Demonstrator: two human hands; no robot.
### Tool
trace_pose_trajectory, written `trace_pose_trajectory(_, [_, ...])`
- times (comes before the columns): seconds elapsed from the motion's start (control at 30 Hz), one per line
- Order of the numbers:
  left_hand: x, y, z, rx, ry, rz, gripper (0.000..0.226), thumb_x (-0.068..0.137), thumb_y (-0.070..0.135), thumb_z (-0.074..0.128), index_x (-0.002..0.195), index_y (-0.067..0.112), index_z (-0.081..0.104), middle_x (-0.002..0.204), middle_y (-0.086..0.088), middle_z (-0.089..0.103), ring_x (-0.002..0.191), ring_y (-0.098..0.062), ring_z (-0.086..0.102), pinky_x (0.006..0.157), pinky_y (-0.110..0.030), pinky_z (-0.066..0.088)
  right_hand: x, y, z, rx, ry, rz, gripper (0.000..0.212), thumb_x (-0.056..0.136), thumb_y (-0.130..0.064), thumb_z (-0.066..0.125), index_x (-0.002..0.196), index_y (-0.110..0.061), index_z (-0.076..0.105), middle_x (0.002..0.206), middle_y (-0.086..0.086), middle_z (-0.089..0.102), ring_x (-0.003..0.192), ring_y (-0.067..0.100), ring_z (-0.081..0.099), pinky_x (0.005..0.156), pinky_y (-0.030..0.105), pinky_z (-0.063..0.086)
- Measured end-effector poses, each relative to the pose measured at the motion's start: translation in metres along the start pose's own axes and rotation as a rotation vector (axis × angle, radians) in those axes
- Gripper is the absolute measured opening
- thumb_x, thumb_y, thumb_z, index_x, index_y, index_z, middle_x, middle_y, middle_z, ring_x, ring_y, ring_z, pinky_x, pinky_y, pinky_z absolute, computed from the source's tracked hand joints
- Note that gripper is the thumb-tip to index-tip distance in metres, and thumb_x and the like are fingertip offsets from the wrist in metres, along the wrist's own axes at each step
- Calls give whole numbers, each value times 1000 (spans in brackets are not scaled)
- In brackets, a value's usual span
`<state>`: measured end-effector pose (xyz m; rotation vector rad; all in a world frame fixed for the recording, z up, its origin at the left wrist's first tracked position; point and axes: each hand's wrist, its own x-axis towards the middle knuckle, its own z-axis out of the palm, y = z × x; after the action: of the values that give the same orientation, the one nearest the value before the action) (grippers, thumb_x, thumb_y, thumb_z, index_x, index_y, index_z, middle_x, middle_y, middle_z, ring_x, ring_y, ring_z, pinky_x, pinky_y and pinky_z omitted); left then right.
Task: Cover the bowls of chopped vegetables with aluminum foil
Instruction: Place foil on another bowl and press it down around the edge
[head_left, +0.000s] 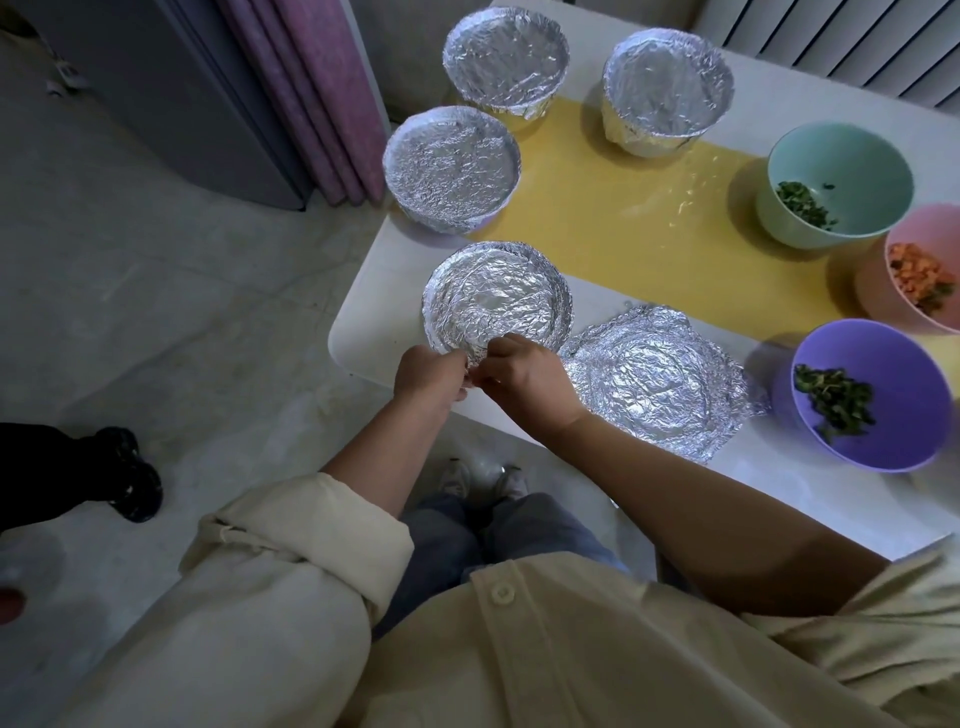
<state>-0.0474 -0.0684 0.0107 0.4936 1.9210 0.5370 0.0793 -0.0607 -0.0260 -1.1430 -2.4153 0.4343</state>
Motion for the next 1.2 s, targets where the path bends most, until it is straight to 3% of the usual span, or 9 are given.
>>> trace_pose_trajectory(0.13, [8,-3,-1,53,14,17,15,75,15,53,74,6,65,69,-13,74,75,-28,74,77,-40,58,1,-2,2,44,10,29,23,84,-23,62,67,-10,71,64,4,57,62,28,58,45,27,43])
trace_pose_trajectory(0.27, [11,1,-7,166,14,78,28,59,23,47,71,6,66,68,-14,74,73,-30,74,79,-44,60,-1,4,-4,94,-82,-21,19,70,-12,82,87,-7,74,76,9,61,71,31,60,57,31,47])
trace_pose_trajectory(0.47, [11,9,-16,284,-31,131,23,66,21,50,73,9,69,70,-10,75,70,-26,74,72,-39,59,-9,20,-16,67,-135,-87,18,69,-12,84,78,-7,69,77,10,60,72,32,59,60,33,47])
trace_pose_trajectory(0.67, [0,-1,-6,59,-98,-20,24,93,27,59,77,9,58,78,-11,69,62,-23,66,49,-22,45,-10,13,-9,35,-45,-57,15,80,-9,65,65,-8,65,67,6,56,64,29,57,50,30,45])
trace_pose_trajectory(0.8, [-4,-4,4,-80,-141,-29,15,99,5,43,92,5,56,76,-12,64,58,-17,64,45,-20,46,-9,12,-6,43,-27,-44,25,86,-16,53,66,-8,65,67,6,56,64,29,57,50,32,46])
trace_pose_trajectory(0.9, [-4,-2,5,-98,-122,12,16,99,1,41,100,6,55,81,-13,63,62,-20,61,36,-16,44,-9,11,-6,47,-35,-34,14,82,-11,64,68,-9,67,68,6,57,65,29,57,50,33,47])
trace_pose_trajectory(1.03, [-3,-2,2,-39,-157,-77,18,97,23,52,97,7,60,82,-12,68,61,-21,64,54,-23,43,-9,12,-6,70,-47,-30,9,76,-6,74,69,-9,68,68,6,58,65,29,58,51,31,48])
trace_pose_trajectory(1.13, [-2,-7,0,-86,-58,-66,18,92,17,60,90,0,63,84,-17,68,54,-20,62,32,-17,37,-9,13,-6,77,-48,-33,5,76,-7,72,71,-8,69,69,7,59,66,30,59,52,32,50])
trace_pose_trajectory(1.2, [0,-12,0,-103,-29,-45,15,91,10,58,85,-2,65,76,-17,70,45,-16,65,31,-14,37,-9,12,-6,76,-54,-31,5,76,-9,72,71,-8,70,69,7,59,66,30,59,52,32,50])
